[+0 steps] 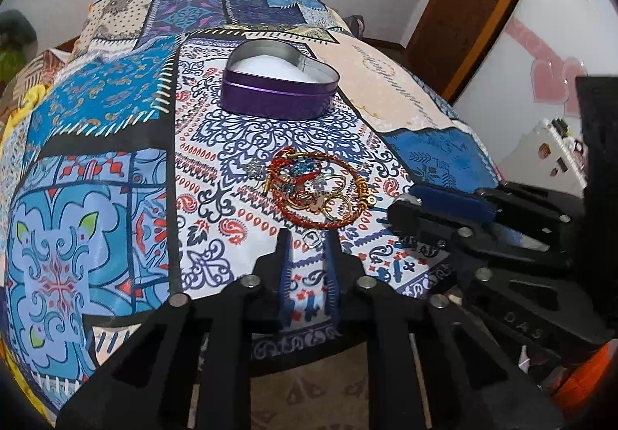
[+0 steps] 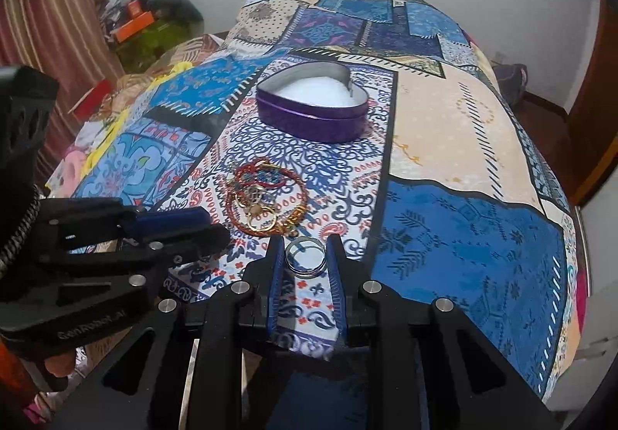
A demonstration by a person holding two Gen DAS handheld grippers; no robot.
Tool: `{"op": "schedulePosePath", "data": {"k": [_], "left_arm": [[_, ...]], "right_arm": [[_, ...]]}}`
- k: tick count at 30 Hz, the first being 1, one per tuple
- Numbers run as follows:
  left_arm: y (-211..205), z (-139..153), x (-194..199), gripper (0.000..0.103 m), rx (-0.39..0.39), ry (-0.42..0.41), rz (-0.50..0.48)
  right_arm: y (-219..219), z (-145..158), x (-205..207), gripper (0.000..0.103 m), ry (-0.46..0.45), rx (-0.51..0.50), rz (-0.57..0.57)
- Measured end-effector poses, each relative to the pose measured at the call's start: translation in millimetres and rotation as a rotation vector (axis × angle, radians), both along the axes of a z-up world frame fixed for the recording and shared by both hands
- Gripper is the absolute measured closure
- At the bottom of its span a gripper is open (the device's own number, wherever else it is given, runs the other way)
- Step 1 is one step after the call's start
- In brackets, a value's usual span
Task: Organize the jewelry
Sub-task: 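Lift the silver ring with the right tool while the left tool grasps a small silver earring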
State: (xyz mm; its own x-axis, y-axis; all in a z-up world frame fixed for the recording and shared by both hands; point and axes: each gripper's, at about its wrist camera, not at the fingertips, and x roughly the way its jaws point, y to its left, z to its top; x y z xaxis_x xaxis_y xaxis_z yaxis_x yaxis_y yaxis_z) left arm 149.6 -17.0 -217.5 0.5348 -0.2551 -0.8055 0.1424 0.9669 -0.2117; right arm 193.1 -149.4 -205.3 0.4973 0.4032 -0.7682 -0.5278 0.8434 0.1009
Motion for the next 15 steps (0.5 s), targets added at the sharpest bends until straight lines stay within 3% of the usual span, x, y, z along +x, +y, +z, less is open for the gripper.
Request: {"op": "schedulePosePath", "data": {"k": [6, 15], "left_arm": [[-8.1, 0.2, 0.7, 0.103, 0.064, -0.018, -0.01], [-5.5, 7.1, -5.1, 0.103, 0.07, -0.013, -0.018]], "right_arm": [[-4.1, 4.1, 0.6, 0.083, -0.006, 0.021, -0.011], [-9.7, 12.8, 0.5, 0.083, -0.023, 0.038, -0.023]]}}
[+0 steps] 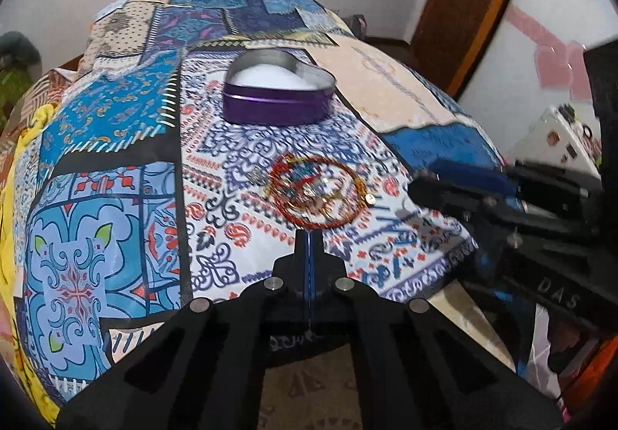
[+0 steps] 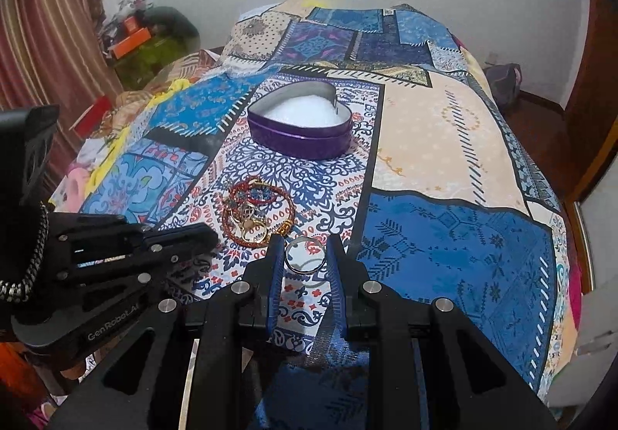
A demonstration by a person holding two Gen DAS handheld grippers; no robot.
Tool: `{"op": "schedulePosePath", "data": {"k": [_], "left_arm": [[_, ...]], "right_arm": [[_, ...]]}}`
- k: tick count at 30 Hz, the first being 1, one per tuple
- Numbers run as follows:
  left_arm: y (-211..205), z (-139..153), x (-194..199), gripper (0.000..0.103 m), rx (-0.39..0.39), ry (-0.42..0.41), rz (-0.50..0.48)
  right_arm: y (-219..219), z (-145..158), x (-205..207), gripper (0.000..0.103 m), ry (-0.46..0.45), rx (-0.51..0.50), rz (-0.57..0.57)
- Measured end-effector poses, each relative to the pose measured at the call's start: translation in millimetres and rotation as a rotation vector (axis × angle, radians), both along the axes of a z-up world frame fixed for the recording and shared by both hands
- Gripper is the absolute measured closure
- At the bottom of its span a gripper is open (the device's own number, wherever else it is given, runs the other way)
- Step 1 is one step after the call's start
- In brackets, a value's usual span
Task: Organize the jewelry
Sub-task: 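Lift the silver ring with the right tool while the left tool grasps a small silver earring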
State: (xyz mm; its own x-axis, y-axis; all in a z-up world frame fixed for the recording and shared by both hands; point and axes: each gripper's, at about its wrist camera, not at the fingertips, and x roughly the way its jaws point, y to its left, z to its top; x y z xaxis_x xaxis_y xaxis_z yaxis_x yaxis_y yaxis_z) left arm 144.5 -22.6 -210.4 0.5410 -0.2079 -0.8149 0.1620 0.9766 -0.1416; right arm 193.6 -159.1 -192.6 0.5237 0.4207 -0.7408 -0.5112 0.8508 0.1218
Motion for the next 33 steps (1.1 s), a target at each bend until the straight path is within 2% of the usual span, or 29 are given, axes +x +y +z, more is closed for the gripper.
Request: {"op": "schedulePosePath", "data": {"k": [7, 12, 16, 23, 29, 33], "left_arm": [[0.0, -6.7, 6.3, 0.092, -0.013, 0.027, 0.007], [1.9, -10.3, 16.8, 0.092, -0.038, 0.034, 0.002], [1.9, -8.4, 21.5, 0.092, -0.029, 0.04, -0.013], [30.7, 1.8, 26.1, 0.091, 0.011, 0.013, 0.071], [41.8, -5.8, 43.3, 0.09, -0.018, 0.034, 0.085], [38.6, -4.0, 47.9, 0.09, -0.043, 0.012, 0.076]], "right_arm": [[-1.8, 4.2, -2.1, 0.083, -0.001, 0.014, -0.003], [-4.6, 2.7, -0.5, 0.083, 0.007, 0.013, -0.008], [-5.6, 1.8, 0.3, 0.083, 0.012, 0.013, -0.013], [-6.6, 1.6, 5.0, 0.083, 0.008, 0.003, -0.013], [-3.4, -0.4, 7.1, 0.083, 0.014, 0.012, -0.015], [-2.9, -2.4, 8.3, 0.083, 0.02, 0.006, -0.017]]}}
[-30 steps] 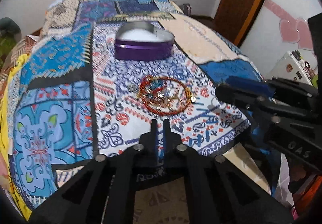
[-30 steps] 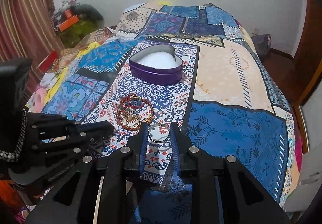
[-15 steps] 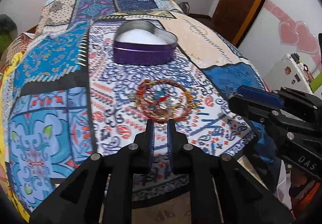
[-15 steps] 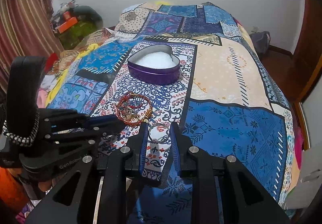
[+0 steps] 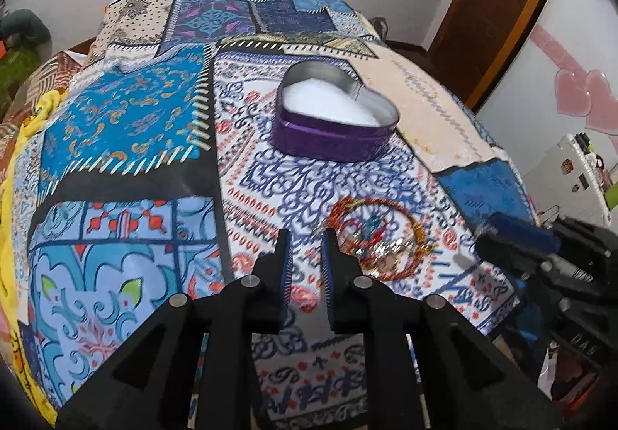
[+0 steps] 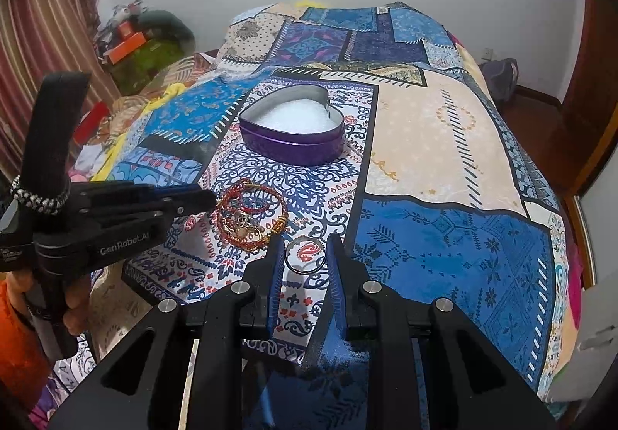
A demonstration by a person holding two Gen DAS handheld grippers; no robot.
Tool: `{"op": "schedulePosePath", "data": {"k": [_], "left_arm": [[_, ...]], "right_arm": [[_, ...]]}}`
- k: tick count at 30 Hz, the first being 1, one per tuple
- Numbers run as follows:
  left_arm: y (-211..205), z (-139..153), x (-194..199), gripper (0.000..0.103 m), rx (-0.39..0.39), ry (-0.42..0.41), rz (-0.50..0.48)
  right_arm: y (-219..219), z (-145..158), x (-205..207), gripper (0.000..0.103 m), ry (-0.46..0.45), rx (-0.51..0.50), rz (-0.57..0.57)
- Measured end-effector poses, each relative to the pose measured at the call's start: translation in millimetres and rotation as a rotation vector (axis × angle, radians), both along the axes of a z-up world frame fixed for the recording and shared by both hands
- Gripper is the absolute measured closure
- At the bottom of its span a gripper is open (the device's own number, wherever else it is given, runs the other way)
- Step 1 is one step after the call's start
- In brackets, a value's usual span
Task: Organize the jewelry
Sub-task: 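Lift the silver ring with the right tool while the left tool grasps a small silver earring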
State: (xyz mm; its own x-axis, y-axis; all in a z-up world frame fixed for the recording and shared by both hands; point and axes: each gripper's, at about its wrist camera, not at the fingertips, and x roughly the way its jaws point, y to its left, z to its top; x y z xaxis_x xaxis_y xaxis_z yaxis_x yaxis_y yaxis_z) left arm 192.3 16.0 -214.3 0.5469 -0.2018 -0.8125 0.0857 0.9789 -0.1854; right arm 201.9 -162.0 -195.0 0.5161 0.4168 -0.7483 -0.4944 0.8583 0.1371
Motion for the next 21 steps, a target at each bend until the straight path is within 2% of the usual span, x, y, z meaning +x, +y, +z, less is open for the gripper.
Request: {"op": "schedulePosePath", "data": {"k": [4, 12, 16, 19, 21], "left_arm": [[-4.4, -1.4, 5.6, 0.09, 0.015, -0.014, 0.002], [-4.3, -6.0, 7.3, 0.093, -0.036, -0.027, -0.016], [-6.7, -5.0, 6.7, 0.094, -0.025, -0.034, -0.026], [-6.2, -3.8, 7.0, 0.101, -0.038, -0.039, -0.031], [-6.4, -2.4, 7.0, 0.102, -0.041, -0.047, -0.033]], "right_arm": [[-0.2, -2.6, 1.8, 0.083, 0.004, -0.009, -0.003], [0.8, -4.5, 4.1, 0.083, 0.005, -0.015, -0.007], [0.9, -4.3, 3.9, 0.083, 0.005, -0.011, -0.008], [-0.2, -2.4, 2.6, 0.083, -0.002, -0.009, -0.011], [-1.2, -1.5, 2.0, 0.083, -0.005, -0.008, -0.015]]}}
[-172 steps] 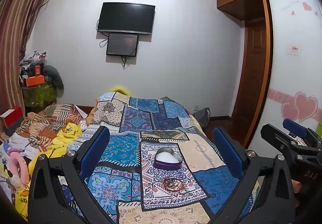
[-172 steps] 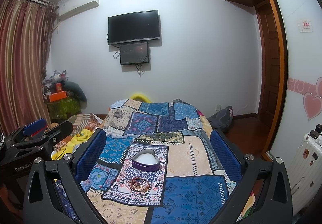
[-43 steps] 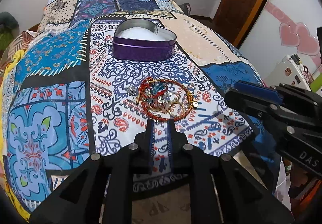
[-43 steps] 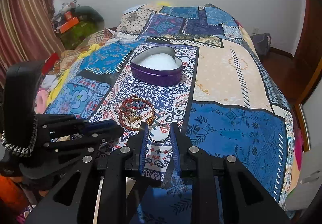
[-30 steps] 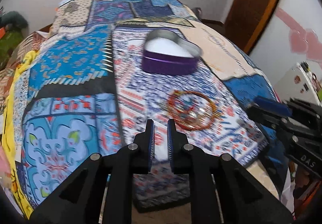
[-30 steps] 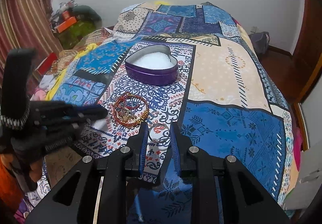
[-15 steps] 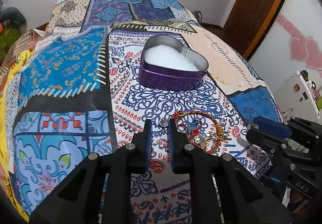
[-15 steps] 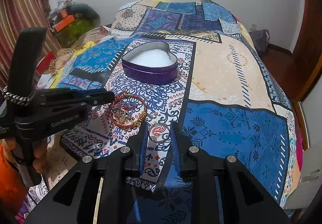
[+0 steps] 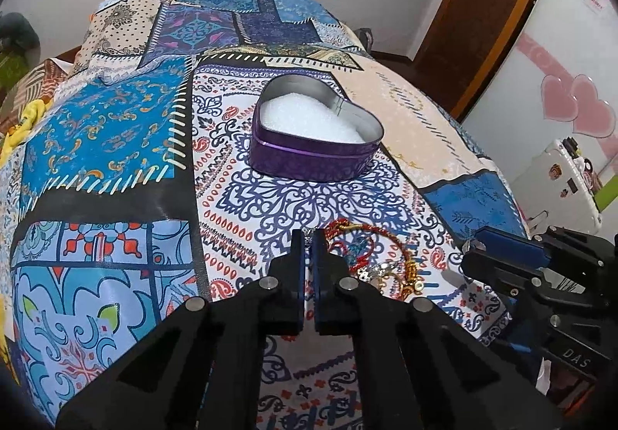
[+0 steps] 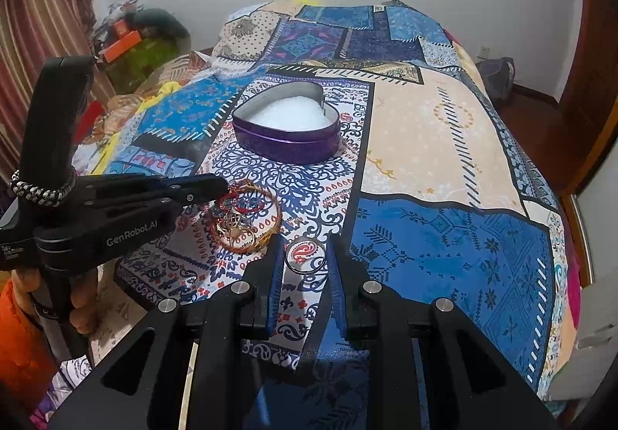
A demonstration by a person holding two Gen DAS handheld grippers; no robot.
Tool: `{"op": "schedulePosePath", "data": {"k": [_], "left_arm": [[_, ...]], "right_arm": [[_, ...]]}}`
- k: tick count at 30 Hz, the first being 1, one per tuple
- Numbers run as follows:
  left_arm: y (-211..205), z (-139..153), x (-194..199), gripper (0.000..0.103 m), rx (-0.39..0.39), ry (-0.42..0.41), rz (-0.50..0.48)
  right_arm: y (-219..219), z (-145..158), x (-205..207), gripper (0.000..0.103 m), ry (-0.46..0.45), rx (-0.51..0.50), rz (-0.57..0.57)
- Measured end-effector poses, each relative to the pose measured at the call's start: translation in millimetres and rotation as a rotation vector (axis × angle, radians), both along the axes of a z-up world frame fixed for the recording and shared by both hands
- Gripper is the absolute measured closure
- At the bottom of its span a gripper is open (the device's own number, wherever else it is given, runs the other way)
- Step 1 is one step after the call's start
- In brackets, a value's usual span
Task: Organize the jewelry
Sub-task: 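Lift the silver ring with the right tool while the left tool grasps a small silver earring, then open the right tool over the heart tin while the left tool drops the earring in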
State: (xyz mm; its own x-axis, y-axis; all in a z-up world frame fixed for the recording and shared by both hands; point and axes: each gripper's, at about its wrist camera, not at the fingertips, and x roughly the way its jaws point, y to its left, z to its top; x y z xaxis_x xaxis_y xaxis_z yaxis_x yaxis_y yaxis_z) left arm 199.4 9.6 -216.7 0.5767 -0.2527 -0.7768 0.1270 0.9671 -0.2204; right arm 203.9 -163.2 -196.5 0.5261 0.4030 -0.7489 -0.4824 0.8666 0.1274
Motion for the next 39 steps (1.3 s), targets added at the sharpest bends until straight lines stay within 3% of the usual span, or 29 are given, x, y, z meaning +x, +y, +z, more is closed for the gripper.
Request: {"op": "schedulePosePath", "data": {"k": [8, 13, 14, 24, 27, 39], "left_arm": [[6.5, 17.9, -4.4, 0.103, 0.013, -0.041, 0.039], [7.2, 15.8, 2.7, 0.082, 0.007, -0.014, 0.046], [5.8, 14.6, 3.6, 0.082, 0.009, -0.012, 0.045], [-2.9, -5.7, 12.5, 0.082, -0.004, 0.042, 0.037], [-3.8, -3.9, 10.5, 0.092, -0.006, 0.032, 0.031], [1.2, 49.8, -14.6, 0.095, 0.012, -0.123, 0.027]], "right_arm": [[-5.9, 4.4, -1.9, 0.083, -0.011, 0.007, -0.016], [-8.3, 4.4, -2.3, 0.083, -0.005, 0.02, -0.021], [-8.5, 4.5, -2.8, 0.083, -0.006, 0.021, -0.022], [-14.5, 4.8, -3.1, 0.083, -0.004, 0.023, -0.035], [-15.0, 5.9, -2.8, 0.083, -0.006, 0.025, -0.039], [-4.5, 25.7, 0.0, 0.083, -0.06, 0.042, -0.029]]}}
